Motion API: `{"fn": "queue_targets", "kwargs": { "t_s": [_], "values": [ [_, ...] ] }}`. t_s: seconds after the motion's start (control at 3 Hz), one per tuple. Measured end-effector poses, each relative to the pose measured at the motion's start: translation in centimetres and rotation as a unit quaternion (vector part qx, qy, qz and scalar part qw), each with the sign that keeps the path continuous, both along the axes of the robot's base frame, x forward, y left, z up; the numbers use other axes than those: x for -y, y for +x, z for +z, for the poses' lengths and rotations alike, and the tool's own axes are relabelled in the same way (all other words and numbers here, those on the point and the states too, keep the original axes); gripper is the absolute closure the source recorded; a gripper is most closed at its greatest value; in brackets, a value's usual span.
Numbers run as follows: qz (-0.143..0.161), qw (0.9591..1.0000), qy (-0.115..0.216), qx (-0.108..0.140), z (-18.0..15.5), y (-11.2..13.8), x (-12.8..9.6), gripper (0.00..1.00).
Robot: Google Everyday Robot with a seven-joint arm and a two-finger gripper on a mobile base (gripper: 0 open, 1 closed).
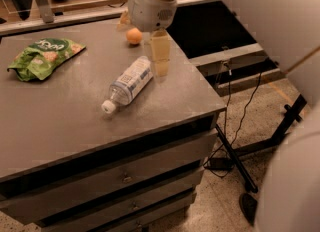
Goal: Pick blue plastic bottle
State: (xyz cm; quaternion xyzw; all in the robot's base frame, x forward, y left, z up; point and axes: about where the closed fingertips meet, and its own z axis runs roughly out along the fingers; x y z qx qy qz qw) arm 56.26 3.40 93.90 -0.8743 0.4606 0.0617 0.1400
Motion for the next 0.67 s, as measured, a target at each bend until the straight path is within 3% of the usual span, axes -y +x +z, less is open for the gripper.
{"fn": "queue_targets", "kwargs": {
  "t_s": [0.33, 0.67],
  "values": [
    [0.036, 0.9989, 0.028, -0.013, -1.7, 3.7, -1.4, 0.00],
    [0.060, 0.9968, 0.052, -0.015, -4.1, 7.7, -1.4, 0.00]
  ]
}}
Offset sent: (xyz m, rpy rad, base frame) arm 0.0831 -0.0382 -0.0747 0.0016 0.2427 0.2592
